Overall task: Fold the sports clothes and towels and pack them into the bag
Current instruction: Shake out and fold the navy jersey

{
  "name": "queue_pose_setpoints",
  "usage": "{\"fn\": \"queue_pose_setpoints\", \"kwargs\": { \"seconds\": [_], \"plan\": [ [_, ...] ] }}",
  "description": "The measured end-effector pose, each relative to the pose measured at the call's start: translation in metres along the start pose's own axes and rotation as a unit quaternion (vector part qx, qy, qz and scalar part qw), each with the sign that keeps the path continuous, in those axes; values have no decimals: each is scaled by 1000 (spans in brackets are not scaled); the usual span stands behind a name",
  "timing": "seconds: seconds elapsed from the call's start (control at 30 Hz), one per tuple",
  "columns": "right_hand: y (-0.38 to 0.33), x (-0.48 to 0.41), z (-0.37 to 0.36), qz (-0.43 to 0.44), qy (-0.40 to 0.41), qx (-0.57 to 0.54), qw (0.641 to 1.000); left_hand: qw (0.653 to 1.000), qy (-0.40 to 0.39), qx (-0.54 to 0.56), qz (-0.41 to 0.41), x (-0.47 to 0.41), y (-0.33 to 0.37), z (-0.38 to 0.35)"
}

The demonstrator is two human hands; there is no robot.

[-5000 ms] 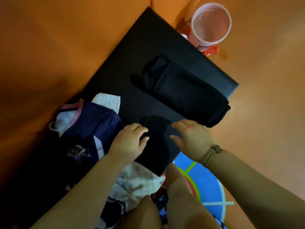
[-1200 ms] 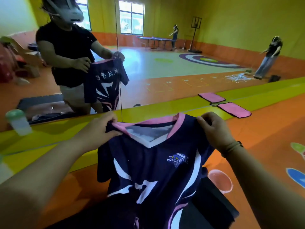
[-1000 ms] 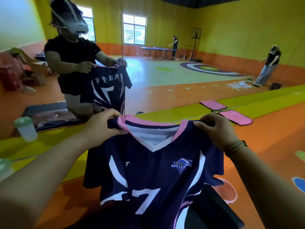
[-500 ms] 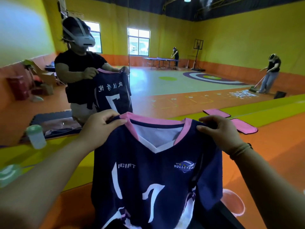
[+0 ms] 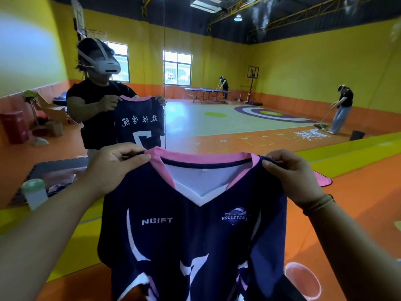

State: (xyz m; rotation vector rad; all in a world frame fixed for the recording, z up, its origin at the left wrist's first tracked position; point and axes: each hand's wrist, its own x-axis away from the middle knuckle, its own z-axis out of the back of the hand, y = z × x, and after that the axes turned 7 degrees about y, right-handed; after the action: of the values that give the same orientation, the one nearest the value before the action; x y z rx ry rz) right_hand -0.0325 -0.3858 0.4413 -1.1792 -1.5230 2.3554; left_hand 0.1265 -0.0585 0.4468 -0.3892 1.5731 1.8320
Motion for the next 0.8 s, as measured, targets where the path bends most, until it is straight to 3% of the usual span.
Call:
{"fn": "queue_pose_setpoints", "kwargs": {
  "seconds": [0.2,0.33,0.5,0.8],
  "plan": [
    [-6,9,-4,76,-16,26,997,997,-39,64,21,3,0,11],
    [5,16,-14,126,56,105,985,996,-88,-24,-20,10,-5,11],
    [14,27,-27,156,89,92,979,988,-23,-134,-71,10,-19,-2],
    [4,38,-59,177,-28,57,982,994,-83,-59,35,13,-5,-33]
  ]
}}
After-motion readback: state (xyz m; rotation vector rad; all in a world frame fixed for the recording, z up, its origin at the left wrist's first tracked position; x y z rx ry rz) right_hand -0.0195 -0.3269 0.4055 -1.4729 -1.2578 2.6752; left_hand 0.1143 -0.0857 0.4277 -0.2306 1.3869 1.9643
